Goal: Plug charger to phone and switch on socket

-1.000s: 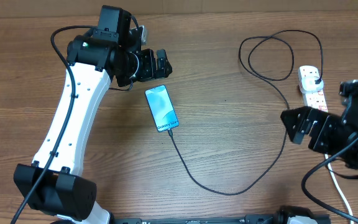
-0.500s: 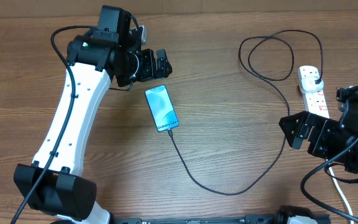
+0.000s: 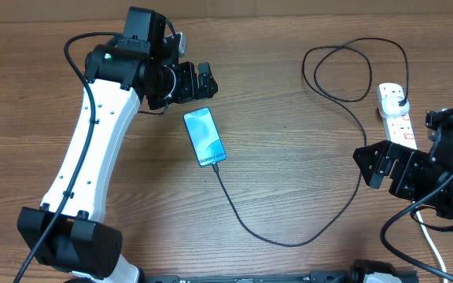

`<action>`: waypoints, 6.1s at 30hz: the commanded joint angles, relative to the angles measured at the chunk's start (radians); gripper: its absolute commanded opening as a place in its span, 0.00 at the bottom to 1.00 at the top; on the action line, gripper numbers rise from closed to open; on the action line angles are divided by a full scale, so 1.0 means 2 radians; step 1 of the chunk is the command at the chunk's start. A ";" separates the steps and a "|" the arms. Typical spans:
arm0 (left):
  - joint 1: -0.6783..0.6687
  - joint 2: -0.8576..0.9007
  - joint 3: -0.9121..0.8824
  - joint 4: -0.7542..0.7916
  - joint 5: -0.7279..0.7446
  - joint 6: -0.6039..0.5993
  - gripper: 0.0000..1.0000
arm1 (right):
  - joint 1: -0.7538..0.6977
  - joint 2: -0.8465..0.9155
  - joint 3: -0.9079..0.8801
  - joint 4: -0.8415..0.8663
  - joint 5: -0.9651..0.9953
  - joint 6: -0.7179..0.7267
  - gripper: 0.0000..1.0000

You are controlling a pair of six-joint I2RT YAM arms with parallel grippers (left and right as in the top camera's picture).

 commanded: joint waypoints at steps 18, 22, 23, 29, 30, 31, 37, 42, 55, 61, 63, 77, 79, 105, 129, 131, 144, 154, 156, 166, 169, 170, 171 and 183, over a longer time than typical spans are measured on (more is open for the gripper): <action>-0.025 -0.125 0.007 -0.029 -0.156 0.001 1.00 | 0.003 -0.002 0.004 0.001 0.002 -0.004 1.00; -0.020 -0.173 0.005 -0.043 -0.200 0.023 1.00 | 0.003 -0.002 0.004 0.001 0.002 -0.004 1.00; -0.016 -0.192 0.002 -0.044 -0.206 0.037 1.00 | 0.003 -0.002 0.004 0.001 0.002 -0.004 1.00; 0.027 -0.279 -0.061 -0.029 -0.205 0.049 1.00 | 0.003 -0.002 0.004 0.001 0.002 -0.004 1.00; 0.038 -0.297 -0.083 -0.019 -0.202 0.049 1.00 | 0.003 -0.002 0.004 0.001 0.002 -0.004 1.00; 0.047 -0.314 -0.105 -0.008 -0.200 0.049 1.00 | 0.003 -0.002 0.004 0.001 0.002 -0.004 1.00; 0.095 -0.446 -0.274 0.080 -0.183 0.059 1.00 | 0.003 -0.002 0.004 0.001 0.002 -0.004 1.00; 0.122 -0.552 -0.389 0.143 -0.174 0.059 1.00 | 0.003 -0.002 0.004 0.001 0.002 -0.004 1.00; 0.142 -0.689 -0.524 0.176 -0.144 0.059 1.00 | 0.003 -0.002 0.004 0.001 0.002 -0.004 1.00; 0.142 -0.730 -0.584 0.231 -0.145 0.071 0.99 | 0.003 -0.002 0.004 0.001 0.002 -0.004 1.00; 0.142 -0.752 -0.615 0.259 -0.141 0.071 1.00 | 0.003 -0.002 0.004 0.001 0.002 -0.004 1.00; 0.142 -0.863 -0.833 0.568 -0.125 0.047 1.00 | 0.003 -0.002 0.004 0.001 0.002 -0.004 1.00; 0.142 -0.871 -0.852 0.603 -0.126 0.046 1.00 | 0.003 -0.002 0.004 0.001 0.002 -0.004 1.00; 0.139 -0.877 -0.889 0.534 -0.172 0.057 1.00 | 0.003 -0.002 0.004 0.001 0.002 -0.004 1.00; 0.141 -0.876 -0.889 0.534 -0.172 0.057 1.00 | 0.003 -0.002 0.004 0.001 0.002 -0.004 1.00; 0.141 -0.876 -0.889 0.534 -0.172 0.057 1.00 | 0.003 -0.002 0.004 0.001 0.002 -0.004 1.00; 0.141 -0.876 -0.889 0.534 -0.172 0.057 0.99 | 0.003 -0.001 0.001 0.043 0.028 -0.006 1.00; 0.141 -0.876 -0.889 0.534 -0.172 0.057 1.00 | 0.011 -0.068 -0.125 0.230 0.044 -0.007 1.00; 0.141 -0.876 -0.889 0.534 -0.172 0.057 1.00 | 0.020 -0.094 -0.178 0.282 0.044 -0.006 1.00; 0.141 -0.876 -0.889 0.534 -0.172 0.057 0.99 | 0.078 -0.237 -0.458 0.529 0.043 -0.004 1.00; 0.141 -0.876 -0.889 0.534 -0.172 0.057 0.99 | 0.092 -0.280 -0.538 0.592 0.036 -0.002 1.00; 0.141 -0.876 -0.889 0.534 -0.172 0.057 1.00 | 0.094 -0.293 -0.560 0.610 0.031 -0.002 1.00; 0.141 -0.876 -0.889 0.534 -0.172 0.057 1.00 | 0.096 -0.307 -0.583 0.628 0.024 -0.002 1.00; 0.141 -0.876 -0.889 0.534 -0.172 0.057 1.00 | 0.097 -0.475 -0.763 0.703 -0.013 -0.002 1.00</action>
